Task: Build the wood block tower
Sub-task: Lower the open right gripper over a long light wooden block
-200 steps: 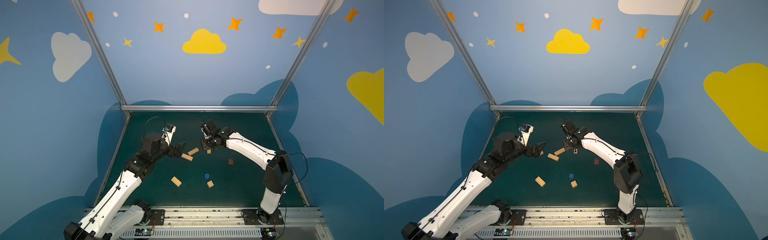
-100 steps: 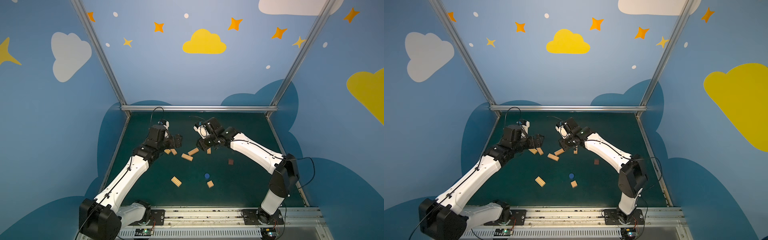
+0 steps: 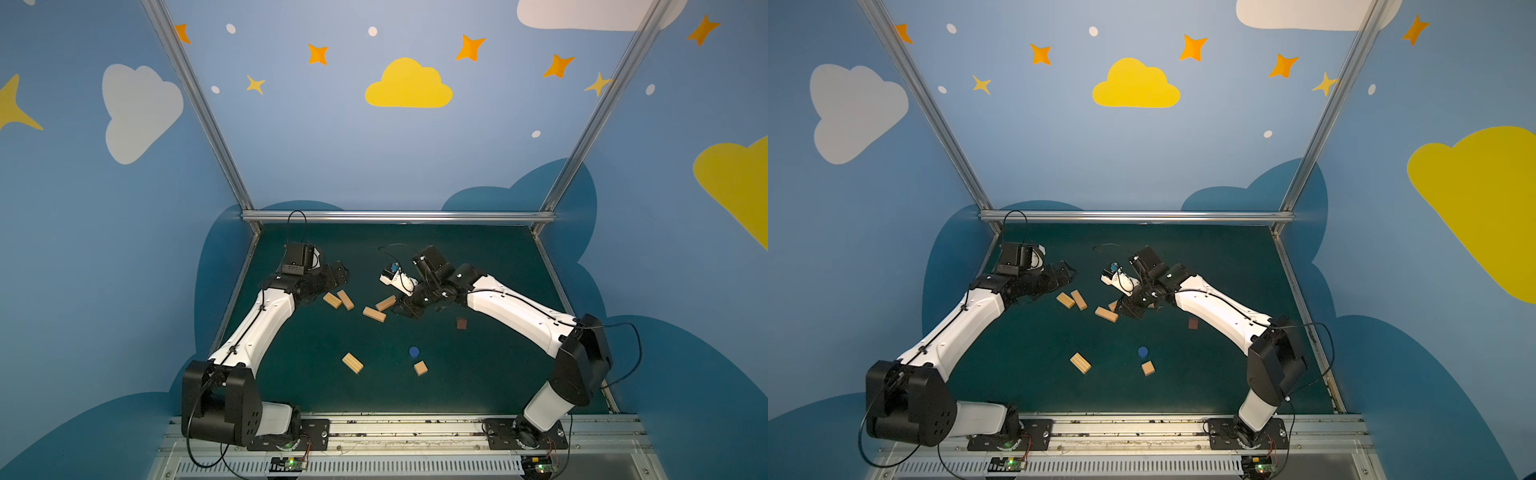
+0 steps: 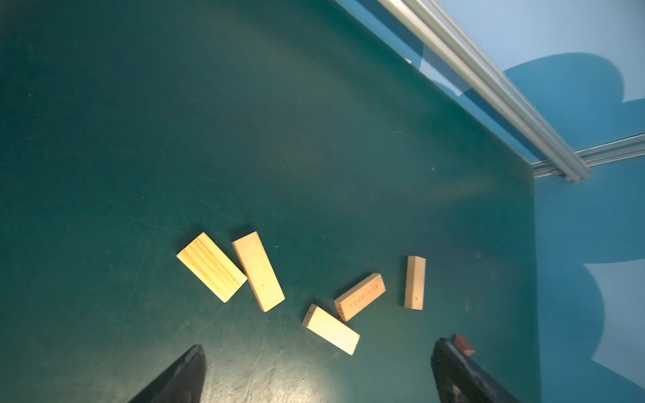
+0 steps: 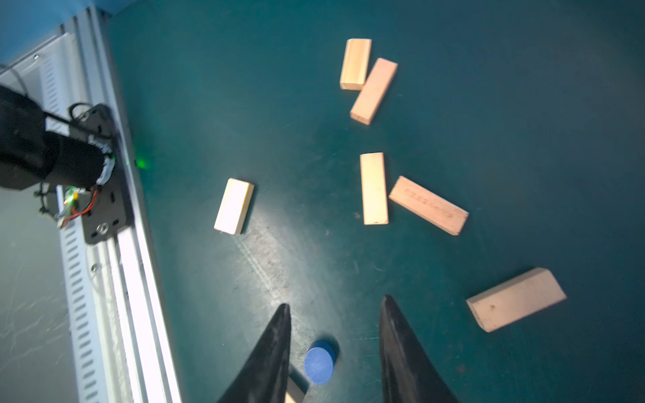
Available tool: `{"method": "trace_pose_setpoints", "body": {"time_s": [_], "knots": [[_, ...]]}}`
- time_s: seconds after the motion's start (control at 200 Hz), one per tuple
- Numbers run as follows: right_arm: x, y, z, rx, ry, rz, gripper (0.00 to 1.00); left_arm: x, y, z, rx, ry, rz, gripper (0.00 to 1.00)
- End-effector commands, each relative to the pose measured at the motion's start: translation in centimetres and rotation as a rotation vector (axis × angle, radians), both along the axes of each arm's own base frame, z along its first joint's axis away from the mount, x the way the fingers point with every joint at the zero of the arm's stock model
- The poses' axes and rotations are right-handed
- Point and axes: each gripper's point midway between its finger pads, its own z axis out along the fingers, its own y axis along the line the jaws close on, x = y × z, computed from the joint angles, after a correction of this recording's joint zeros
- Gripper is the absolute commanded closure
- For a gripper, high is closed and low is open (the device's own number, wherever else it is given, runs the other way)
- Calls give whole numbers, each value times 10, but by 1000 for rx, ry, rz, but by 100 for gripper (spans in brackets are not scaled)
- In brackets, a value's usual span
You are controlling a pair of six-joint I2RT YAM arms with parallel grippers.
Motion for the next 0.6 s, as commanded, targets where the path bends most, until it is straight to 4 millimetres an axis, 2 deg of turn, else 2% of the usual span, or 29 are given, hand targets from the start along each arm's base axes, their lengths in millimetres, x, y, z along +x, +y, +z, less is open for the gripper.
{"method": "trace_pose_setpoints", "body": {"time_s": [0.0, 0.235, 0.401, 0.596], "knots": [[-16, -2, 2, -10, -46, 97, 64, -4, 3, 6, -41, 25, 3, 0], [-21, 0, -15, -50, -49, 125, 66, -11, 5, 17, -22, -11, -33, 0], [-10, 9, -27, -102, -64, 107, 66, -14, 6, 25, 0, -46, -52, 0], [2, 25, -39, -136, -48, 97, 68, -14, 9, 24, 9, -48, -39, 0]]}}
